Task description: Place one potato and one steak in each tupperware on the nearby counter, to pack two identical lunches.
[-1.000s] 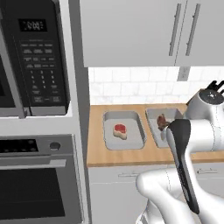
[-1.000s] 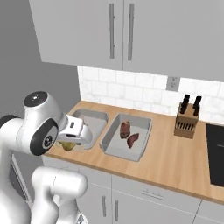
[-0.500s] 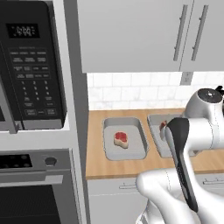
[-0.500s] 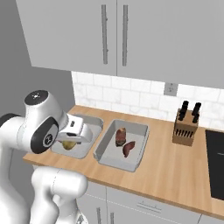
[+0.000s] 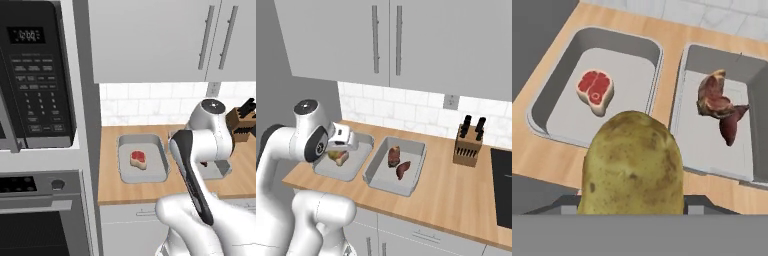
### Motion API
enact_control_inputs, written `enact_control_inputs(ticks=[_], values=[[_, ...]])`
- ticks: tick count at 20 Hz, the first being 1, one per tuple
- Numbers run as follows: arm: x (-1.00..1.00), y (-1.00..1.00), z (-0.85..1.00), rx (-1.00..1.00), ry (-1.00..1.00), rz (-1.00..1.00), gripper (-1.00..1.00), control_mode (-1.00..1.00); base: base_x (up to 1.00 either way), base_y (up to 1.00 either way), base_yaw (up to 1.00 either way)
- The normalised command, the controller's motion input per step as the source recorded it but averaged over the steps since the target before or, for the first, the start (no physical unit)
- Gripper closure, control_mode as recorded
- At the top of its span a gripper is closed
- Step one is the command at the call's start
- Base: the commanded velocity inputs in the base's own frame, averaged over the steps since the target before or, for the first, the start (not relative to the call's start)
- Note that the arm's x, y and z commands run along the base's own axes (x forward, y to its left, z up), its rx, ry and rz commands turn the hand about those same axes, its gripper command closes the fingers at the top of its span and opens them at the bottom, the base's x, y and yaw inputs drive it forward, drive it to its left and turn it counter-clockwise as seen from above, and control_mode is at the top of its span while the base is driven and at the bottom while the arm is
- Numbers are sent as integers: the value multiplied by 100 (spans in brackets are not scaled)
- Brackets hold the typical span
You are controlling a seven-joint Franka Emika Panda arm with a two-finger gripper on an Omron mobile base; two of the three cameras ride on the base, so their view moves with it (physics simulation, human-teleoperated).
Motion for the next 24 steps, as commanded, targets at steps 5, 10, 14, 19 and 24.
enact_control_inputs(ticks=[5,10,14,19,24], values=[[100,48,-43,0,21,9,100,-100,0,0,0],[95,15,-33,-2,19,1,100,-100,0,0,0],[30,-3,-52,0,-9,0,100,-100,0,0,0],[11,-17,-63,2,-10,0,100,-100,0,0,0],[27,-14,-49,2,-8,0,100,-100,0,0,0]])
